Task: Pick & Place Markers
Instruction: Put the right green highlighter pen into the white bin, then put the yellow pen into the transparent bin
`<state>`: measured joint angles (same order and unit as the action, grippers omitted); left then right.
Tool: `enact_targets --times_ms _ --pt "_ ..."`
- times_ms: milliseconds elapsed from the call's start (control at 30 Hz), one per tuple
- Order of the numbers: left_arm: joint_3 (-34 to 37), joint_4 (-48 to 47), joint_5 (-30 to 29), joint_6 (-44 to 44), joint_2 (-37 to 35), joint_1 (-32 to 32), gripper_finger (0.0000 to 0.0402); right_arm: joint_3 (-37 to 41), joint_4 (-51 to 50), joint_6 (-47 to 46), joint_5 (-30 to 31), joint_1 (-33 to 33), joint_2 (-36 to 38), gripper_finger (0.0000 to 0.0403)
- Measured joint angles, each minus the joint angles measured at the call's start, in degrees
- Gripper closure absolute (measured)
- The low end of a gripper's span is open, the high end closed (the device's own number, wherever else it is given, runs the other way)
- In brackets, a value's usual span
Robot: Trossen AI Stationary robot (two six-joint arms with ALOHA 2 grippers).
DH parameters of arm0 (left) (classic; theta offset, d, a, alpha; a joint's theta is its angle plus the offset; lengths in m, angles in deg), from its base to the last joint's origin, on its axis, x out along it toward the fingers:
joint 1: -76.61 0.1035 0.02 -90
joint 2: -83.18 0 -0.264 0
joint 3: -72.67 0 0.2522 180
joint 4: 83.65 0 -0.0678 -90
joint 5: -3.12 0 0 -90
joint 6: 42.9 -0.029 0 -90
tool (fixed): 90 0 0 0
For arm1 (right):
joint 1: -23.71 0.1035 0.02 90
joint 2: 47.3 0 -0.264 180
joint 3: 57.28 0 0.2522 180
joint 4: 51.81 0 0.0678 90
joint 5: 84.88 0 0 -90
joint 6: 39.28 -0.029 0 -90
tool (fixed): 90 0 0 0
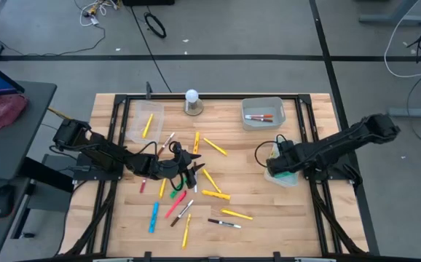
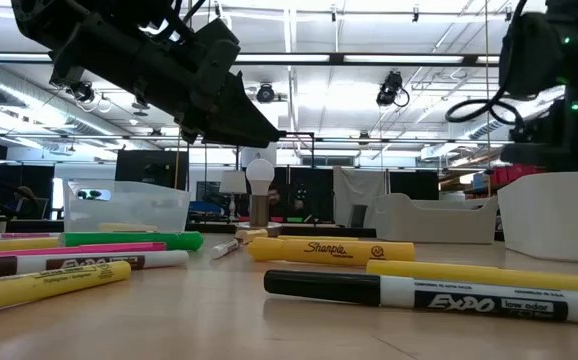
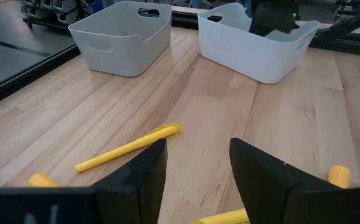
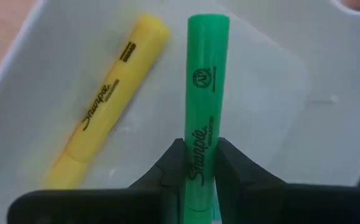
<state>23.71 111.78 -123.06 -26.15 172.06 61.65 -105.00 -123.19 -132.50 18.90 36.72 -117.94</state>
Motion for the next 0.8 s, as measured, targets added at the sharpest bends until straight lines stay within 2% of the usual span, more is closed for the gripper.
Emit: enact_targets --times_ms 167,267,600,800 --pt "0.0 0.0 0.0 0.2 0.0 0.0 0.0220 1.7 2.5 2.5 -0.1 -1.6 0.2 0.0350" --pt "0.0 0.0 0.0 0.2 0.0 0.0 0.0220 1.8 2.5 3.9 0.0 -1.7 0.2 0.0334" --pt "0.0 0.1 0.0 0.2 0.0 0.0 0.0220 1.6 1.5 4.3 3.7 -1.7 1.6 0.0226" --pt "0.0 0.2 0.0 0.2 0.0 0.0 0.0220 -4.9 -2.4 9.7 4.2 -0.9 5.8 0.0184"
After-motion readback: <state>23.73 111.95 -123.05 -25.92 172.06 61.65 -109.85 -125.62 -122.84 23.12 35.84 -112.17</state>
